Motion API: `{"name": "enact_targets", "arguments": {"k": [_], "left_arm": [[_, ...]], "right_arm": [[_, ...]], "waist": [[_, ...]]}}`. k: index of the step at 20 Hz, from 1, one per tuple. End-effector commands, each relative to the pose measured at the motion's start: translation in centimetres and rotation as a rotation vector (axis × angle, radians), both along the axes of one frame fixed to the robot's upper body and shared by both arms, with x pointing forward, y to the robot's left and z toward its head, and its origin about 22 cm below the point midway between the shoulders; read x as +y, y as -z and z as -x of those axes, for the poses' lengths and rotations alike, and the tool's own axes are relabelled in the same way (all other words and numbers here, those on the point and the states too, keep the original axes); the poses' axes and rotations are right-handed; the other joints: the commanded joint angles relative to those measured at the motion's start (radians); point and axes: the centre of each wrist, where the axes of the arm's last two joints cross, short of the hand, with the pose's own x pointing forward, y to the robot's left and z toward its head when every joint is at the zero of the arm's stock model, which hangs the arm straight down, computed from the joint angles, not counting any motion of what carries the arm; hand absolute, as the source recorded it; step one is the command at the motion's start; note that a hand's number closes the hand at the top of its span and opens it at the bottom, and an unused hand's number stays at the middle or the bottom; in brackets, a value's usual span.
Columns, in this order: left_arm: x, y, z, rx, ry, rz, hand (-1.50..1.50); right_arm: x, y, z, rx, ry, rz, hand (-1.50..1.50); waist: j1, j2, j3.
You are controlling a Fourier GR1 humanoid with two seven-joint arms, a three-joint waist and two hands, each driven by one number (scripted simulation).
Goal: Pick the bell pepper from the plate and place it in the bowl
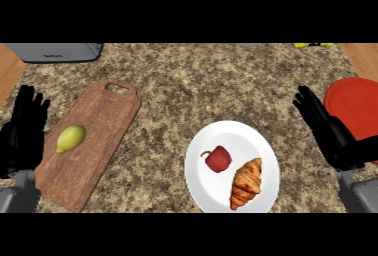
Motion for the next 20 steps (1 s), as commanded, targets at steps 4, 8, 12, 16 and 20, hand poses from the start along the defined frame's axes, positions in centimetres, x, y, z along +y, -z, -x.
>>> {"name": "enact_targets", "arguments": {"k": [4,8,12,16,20], "left_arm": [[-5.0,0.6,-0.7,-0.002,0.235,-0.083,0.00],[-6.6,1.2,-0.4,0.060,0.316,-0.094,0.00],[-8.9,2.0,0.0,0.042,0.358,-0.109,0.00],[-10.0,1.3,-0.2,0.054,0.368,-0.113,0.00],[-11.1,1.2,-1.5,0.060,0.351,-0.104,0.00]], "right_arm": [[7.4,-0.1,1.5,-0.092,-0.487,0.263,1.50],[8.0,-2.5,0.8,-0.504,-0.330,0.505,1.50],[12.3,5.4,6.8,-0.501,-0.307,0.080,-1.50],[12.6,5.8,8.8,-0.661,-0.331,0.070,-1.50],[10.6,1.1,9.3,-0.712,-0.270,0.162,-1.50]], "waist": [[0.039,0.002,-0.005],[-0.021,-0.024,-0.003],[0.005,0.003,0.002],[0.014,-0.002,-0.002],[0.009,-0.003,-0.004]]}}
